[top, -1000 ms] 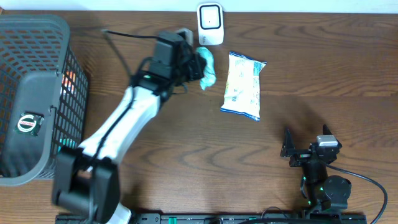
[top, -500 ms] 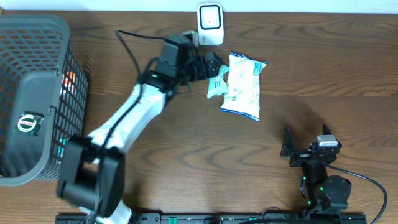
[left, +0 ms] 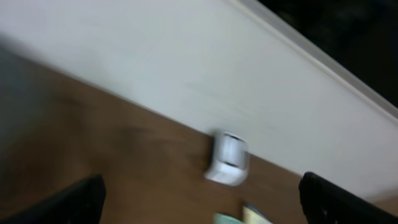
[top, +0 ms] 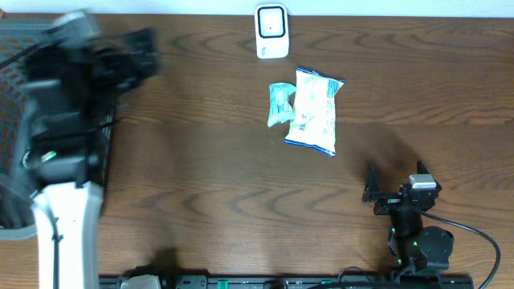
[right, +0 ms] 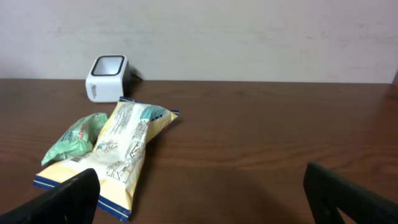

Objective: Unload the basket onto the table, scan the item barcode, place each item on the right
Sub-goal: 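Move the left gripper back into the basket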

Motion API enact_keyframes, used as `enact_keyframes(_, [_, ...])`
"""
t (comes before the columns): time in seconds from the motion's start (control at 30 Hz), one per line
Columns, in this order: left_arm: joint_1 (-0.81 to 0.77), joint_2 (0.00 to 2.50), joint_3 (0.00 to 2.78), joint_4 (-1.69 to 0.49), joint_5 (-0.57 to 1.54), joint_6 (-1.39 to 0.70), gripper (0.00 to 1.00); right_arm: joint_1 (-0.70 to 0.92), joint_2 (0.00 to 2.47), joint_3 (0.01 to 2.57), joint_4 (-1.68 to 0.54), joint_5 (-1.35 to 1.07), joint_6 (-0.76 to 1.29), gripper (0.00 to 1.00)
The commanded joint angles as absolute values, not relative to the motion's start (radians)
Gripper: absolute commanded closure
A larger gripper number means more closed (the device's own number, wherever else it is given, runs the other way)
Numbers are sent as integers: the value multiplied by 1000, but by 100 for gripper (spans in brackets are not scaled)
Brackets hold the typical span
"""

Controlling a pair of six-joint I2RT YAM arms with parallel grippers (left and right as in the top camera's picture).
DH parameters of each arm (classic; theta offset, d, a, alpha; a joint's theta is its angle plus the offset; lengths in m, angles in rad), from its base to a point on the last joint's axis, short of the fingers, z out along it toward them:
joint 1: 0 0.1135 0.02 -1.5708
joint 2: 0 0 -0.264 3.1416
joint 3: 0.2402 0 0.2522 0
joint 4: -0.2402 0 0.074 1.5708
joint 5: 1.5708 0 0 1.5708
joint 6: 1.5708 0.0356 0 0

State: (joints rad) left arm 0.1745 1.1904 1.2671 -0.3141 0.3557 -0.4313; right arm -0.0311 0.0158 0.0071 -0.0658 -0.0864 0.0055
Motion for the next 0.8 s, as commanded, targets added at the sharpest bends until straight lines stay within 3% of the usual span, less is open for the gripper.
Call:
enact_keyframes(0.0, [370, 1138, 1276, -395, 323, -381, 2, -25, 13, 6, -70, -81, -9, 1])
enact_keyframes(0.33, [862, 1189, 1276, -651, 286, -361, 2, -25, 13, 6, -70, -81, -9, 1])
enact_keyframes(0.57, [930, 1362, 1275, -868, 277, 133, 0, -25, 13, 6, -70, -81, -9, 1])
enact_keyframes(0.6, [930, 1398, 1275, -877, 274, 162, 15, -25, 13, 6, -70, -81, -9, 1])
enact_keyframes(0.63, [930, 1423, 1275, -883, 274, 172, 20, -25, 13, 6, -70, -81, -9, 1])
enact_keyframes(0.7, [931, 1491, 1275, -906, 274, 191, 18, -25, 13, 6, -70, -81, -9, 1])
enact_keyframes(0.77, [931, 1553, 1275, -937, 266, 191, 4, -25, 13, 6, -70, -81, -9, 1])
